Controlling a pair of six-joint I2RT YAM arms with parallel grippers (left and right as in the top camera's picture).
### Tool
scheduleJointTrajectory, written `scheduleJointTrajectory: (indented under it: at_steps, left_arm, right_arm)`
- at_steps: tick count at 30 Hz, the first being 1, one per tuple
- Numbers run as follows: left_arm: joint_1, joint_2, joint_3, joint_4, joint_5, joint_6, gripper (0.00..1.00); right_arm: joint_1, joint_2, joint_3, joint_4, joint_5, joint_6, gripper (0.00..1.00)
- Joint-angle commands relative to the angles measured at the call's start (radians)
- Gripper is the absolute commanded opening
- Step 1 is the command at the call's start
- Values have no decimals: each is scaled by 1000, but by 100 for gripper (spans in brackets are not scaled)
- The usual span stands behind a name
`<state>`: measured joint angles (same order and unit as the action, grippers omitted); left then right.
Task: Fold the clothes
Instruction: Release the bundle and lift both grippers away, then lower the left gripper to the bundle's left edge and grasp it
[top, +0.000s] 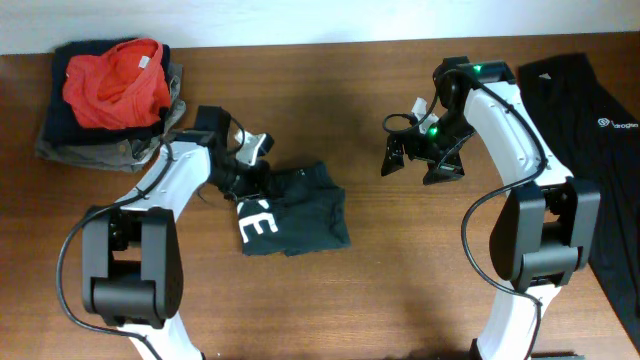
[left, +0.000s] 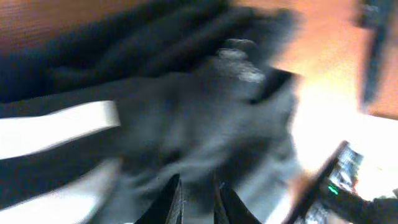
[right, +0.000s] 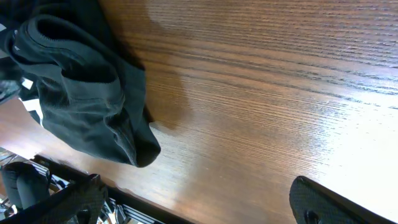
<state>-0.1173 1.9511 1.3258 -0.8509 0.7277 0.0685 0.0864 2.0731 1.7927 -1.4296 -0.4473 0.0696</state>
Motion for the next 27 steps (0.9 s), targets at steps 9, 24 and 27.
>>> scheduleJointTrajectory:
  at_steps: [9,24,27]
  left_arm:
    - [-12,-107,7,-22,264,147,38]
    - [-77,83,-39,304,264,-58,29]
    - [-76,153,-39,327,274,-58,29]
  right_arm:
    - [0,-34,14,14,-13,-33,99]
    - [0,-34,14,23,-17,-32,99]
    - [0,-34,14,27,-18,-29,99]
